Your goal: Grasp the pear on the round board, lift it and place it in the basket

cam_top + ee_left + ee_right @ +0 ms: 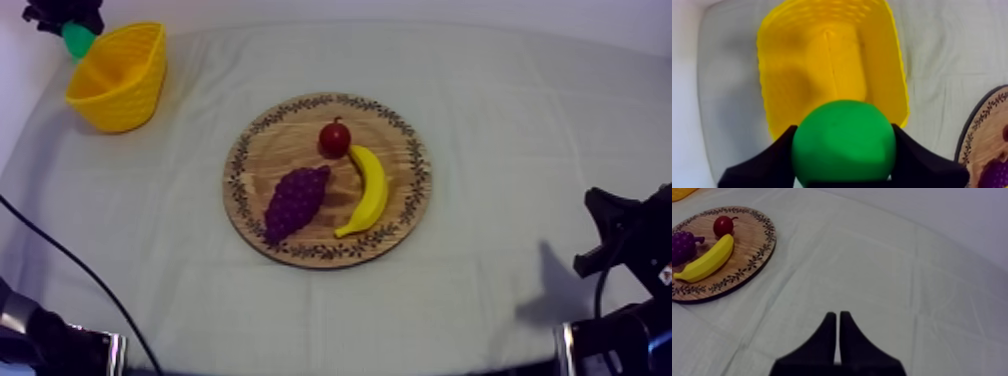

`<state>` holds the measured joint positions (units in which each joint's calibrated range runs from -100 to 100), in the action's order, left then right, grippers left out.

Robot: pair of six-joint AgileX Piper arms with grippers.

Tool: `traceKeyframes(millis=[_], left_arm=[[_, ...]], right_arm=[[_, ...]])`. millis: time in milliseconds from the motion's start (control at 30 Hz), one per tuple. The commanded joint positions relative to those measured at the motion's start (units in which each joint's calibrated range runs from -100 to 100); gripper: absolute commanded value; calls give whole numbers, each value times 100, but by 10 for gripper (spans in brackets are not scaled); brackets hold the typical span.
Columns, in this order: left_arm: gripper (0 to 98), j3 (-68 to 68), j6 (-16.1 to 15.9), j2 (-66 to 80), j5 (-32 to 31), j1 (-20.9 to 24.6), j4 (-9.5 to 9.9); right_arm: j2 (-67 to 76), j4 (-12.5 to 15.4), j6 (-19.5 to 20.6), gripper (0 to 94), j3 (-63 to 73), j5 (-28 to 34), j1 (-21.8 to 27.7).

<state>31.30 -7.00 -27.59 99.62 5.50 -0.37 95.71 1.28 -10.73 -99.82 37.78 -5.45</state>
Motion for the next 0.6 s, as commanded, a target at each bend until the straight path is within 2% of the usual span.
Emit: traceKeyframes(millis=[0, 567], left_arm=[[430, 142, 20, -235, 5, -5, -16], [471, 1864, 33, -2432, 5, 46, -142]], right_arm=[[4, 1, 0, 4, 5, 4, 1], [4, 1, 0, 4, 5, 4, 1]])
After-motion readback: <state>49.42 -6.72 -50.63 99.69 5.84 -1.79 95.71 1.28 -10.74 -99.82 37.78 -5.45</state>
